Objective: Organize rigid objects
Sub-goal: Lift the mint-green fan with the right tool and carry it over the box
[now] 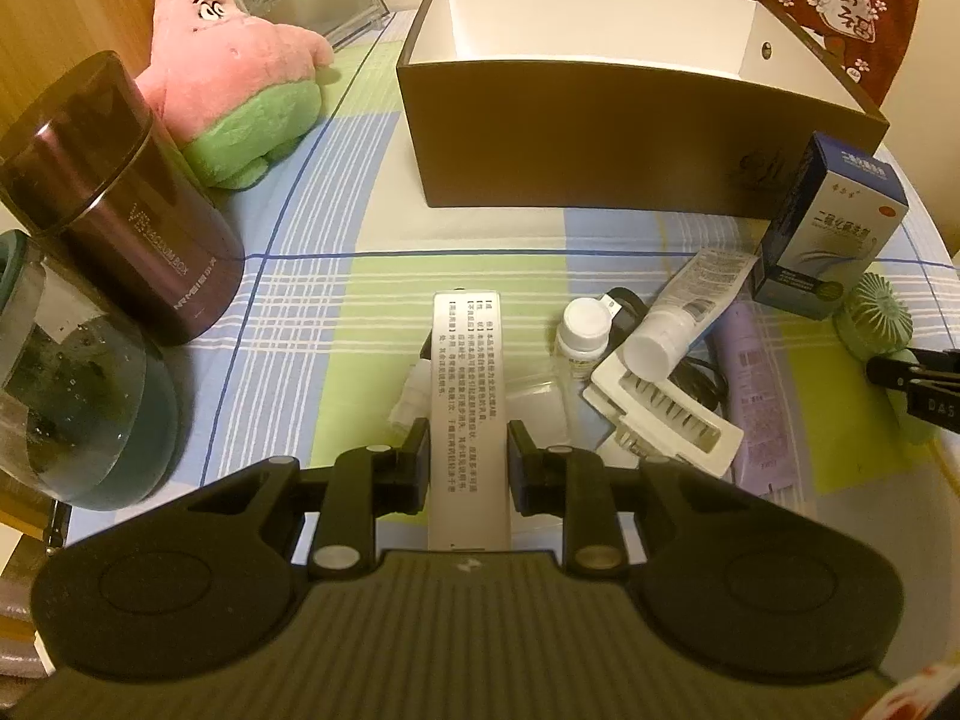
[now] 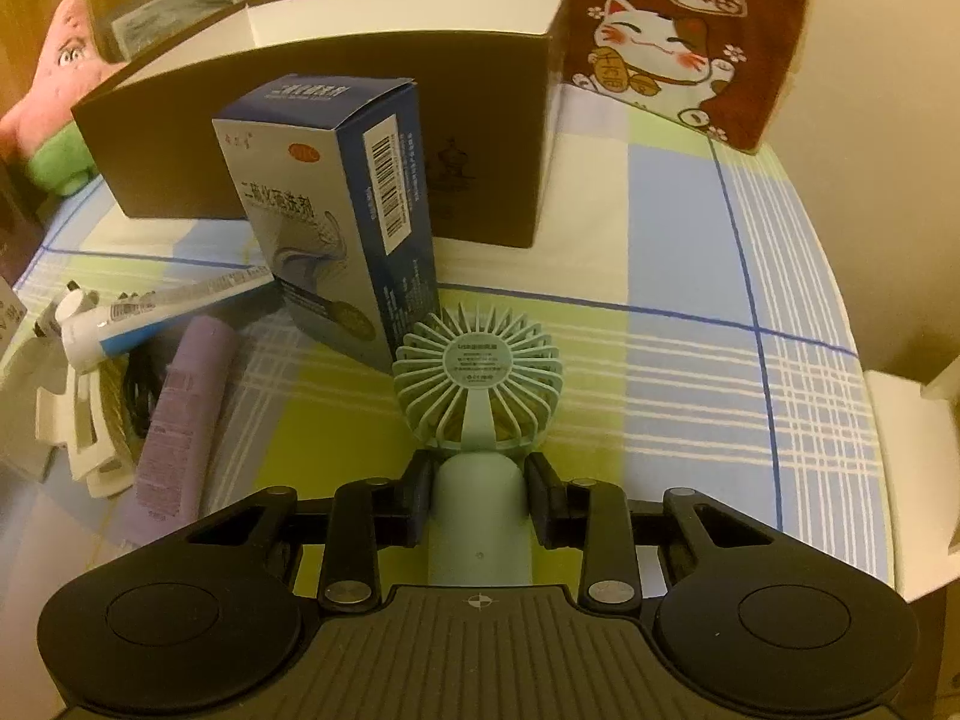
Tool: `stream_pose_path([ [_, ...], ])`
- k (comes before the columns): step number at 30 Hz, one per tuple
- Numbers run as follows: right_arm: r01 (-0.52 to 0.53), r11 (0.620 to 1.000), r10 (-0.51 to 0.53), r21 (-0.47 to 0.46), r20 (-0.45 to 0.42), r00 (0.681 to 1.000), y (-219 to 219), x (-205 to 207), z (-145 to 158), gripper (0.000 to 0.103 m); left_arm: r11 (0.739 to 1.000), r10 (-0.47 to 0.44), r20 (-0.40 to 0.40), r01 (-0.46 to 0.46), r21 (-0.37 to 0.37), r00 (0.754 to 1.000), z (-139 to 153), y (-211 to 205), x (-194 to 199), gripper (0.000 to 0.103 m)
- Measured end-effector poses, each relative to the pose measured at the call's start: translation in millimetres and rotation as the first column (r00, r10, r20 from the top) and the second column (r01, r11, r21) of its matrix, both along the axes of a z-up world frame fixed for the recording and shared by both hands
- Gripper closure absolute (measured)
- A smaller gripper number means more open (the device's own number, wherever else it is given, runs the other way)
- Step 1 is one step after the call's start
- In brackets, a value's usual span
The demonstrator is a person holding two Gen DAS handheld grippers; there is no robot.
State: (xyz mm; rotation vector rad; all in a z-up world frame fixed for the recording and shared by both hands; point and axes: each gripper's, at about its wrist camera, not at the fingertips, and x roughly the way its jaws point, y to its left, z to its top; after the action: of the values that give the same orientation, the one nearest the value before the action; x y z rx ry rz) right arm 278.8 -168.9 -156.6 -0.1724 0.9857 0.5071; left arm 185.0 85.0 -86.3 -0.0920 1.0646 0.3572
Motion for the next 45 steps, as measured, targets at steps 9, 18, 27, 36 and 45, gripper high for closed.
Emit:
stream_pose_path([
  [9, 0.089, 0.992, -0.090, 0.084, 0.005, 0.996, -13.0, -14.2, 33.0, 0.070, 0.996, -0.087, 0.056, 0.088, -0.004, 0.995, 20.1, 10.4, 8.0, 0.079],
  [18, 0.121, 0.975, -0.135, 0.184, 0.065, 0.989, -12.3, -10.1, 94.1, 0.070, 0.985, -0.167, 0.144, 0.170, -0.005, 0.975, 54.0, 20.6, 38.7, 0.079],
  [27, 0.050, 0.955, -0.091, 0.293, 0.128, 0.988, 17.3, 45.5, 154.8, 0.070, 0.980, -0.188, 0.226, 0.197, -0.016, 0.956, 89.4, 37.7, 98.6, 0.079],
  [36, 0.008, 0.936, -0.049, 0.352, 0.108, 0.993, 69.6, 114.0, 165.5, 0.070, 0.984, -0.162, 0.231, 0.174, -0.031, 0.959, 96.6, 51.2, 170.2, 0.079],
  [45, 0.040, 0.940, -0.068, 0.338, 0.073, 0.995, 106.7, 176.1, 147.5, 0.070, 0.986, -0.152, 0.187, 0.163, -0.041, 0.970, 76.4, 53.7, 239.1, 0.079],
])
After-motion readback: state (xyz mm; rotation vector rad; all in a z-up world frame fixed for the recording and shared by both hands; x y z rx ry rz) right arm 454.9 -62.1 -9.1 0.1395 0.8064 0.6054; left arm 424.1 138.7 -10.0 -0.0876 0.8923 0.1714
